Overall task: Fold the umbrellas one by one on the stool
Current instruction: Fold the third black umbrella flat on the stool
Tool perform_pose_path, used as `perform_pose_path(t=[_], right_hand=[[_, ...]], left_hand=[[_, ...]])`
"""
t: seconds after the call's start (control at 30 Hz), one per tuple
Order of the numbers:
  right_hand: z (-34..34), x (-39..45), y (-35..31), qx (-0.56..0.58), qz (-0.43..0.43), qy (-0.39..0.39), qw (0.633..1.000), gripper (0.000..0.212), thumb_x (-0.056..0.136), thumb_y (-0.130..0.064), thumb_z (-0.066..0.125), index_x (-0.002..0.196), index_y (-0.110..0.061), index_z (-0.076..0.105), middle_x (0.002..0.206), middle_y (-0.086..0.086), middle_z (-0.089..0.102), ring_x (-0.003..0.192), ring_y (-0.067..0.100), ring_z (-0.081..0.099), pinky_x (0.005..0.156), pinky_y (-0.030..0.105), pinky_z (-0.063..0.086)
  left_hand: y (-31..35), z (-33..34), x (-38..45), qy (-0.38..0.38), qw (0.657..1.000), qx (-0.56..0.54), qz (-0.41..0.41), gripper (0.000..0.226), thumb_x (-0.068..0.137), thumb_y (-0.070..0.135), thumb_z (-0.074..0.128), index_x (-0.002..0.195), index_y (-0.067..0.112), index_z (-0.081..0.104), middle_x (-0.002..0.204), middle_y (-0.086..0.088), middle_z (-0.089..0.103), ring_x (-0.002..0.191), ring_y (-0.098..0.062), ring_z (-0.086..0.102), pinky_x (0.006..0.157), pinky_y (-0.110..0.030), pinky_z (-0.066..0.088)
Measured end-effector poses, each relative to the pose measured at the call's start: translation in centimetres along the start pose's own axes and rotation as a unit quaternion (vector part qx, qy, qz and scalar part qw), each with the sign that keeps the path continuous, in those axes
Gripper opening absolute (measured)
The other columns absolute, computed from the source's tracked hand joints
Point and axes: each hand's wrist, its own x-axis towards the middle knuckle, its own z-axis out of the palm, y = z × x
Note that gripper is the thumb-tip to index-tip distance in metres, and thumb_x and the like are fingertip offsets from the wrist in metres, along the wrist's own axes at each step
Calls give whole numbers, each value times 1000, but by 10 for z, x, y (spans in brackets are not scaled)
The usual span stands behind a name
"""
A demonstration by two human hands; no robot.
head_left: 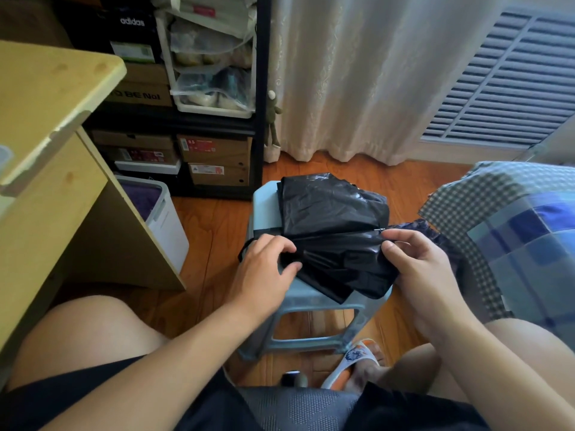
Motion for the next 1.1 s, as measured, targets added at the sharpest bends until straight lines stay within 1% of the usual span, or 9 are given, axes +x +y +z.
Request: perform_pose_path(t=[0.13, 0.4, 0.57, 0.63, 0.7, 0.8, 0.9, 0.97, 1.1], right_hand=[[-1, 1, -1, 11, 4, -4, 1000, 16, 101, -5, 60, 109, -12, 71, 98, 11, 78, 89, 21, 75, 82, 36, 60], [0, 8, -4, 32, 9, -10, 999, 14, 101, -5, 60, 108, -11, 71, 100, 14, 77, 88, 22, 71, 89, 45, 56], [-2, 8, -10, 31, -3, -23, 999, 16, 102, -12, 61, 114, -15, 70, 110, 19, 74, 91, 21, 71, 90, 46, 55], [-3, 4, -12, 28, -27, -65, 997, 23, 100, -14, 63, 121, -22, 69, 111, 13, 75, 104, 23, 72, 95, 47, 54], [-5, 1, -13, 7, -56, -103, 993, 33, 98, -8, 65, 127, -24, 67, 113, 9, 76, 110, 24, 72, 96, 43, 55], [-6, 0, -14, -61, -99, -83, 990, 31, 96, -6, 68, 119, -26, 72, 99, 20, 73, 88, 20, 71, 80, 35, 58], [-5, 4, -18, -65, -114, -36, 991, 17, 97, -8, 67, 104, -22, 75, 96, 38, 59, 68, 23, 50, 60, 24, 50], [-3, 6, -18, -48, -112, -35, 992, 15, 98, -9, 66, 101, -21, 75, 99, 37, 62, 71, 23, 55, 64, 29, 53], [-1, 9, -15, -31, -96, -29, 994, 14, 100, -6, 62, 104, -14, 72, 96, 28, 68, 63, 10, 59, 50, 16, 46]], left_hand=[[0, 1, 1, 6, 996, 43, 75, 15, 82, 15, 82, 88, 19, 70, 94, 8, 61, 93, -14, 56, 85, -35, 50], [10, 4, 2, 37, 996, 48, 65, 35, 84, 23, 81, 114, 23, 64, 106, 13, 67, 106, -15, 60, 91, -42, 48], [17, 2, 1, -7, 994, -103, -18, 46, 88, 18, 79, 124, 37, 58, 104, 21, 68, 112, -2, 62, 100, -16, 38], [22, -3, 2, -31, 989, -143, -26, 41, 89, 13, 77, 124, 31, 62, 103, 19, 71, 109, 5, 62, 95, -3, 34], [27, -8, 3, -46, 981, -185, -29, 36, 91, 10, 75, 124, 23, 66, 105, 16, 73, 108, 6, 64, 95, -5, 40], [30, -9, 5, -38, 978, -202, -41, 29, 93, 10, 73, 118, 24, 68, 102, 16, 73, 104, 2, 66, 93, -13, 48], [27, -5, 7, 5, 986, -154, -66, 20, 91, 14, 75, 106, 25, 67, 97, 12, 69, 97, -1, 62, 84, -9, 45], [23, -2, 8, 18, 989, -126, -70, 17, 90, 15, 76, 100, 26, 66, 98, 12, 68, 97, -2, 62, 82, -10, 44], [22, -3, 11, 40, 985, -137, -92, 11, 92, 17, 74, 96, 25, 67, 91, 17, 68, 93, 1, 63, 83, -15, 49]])
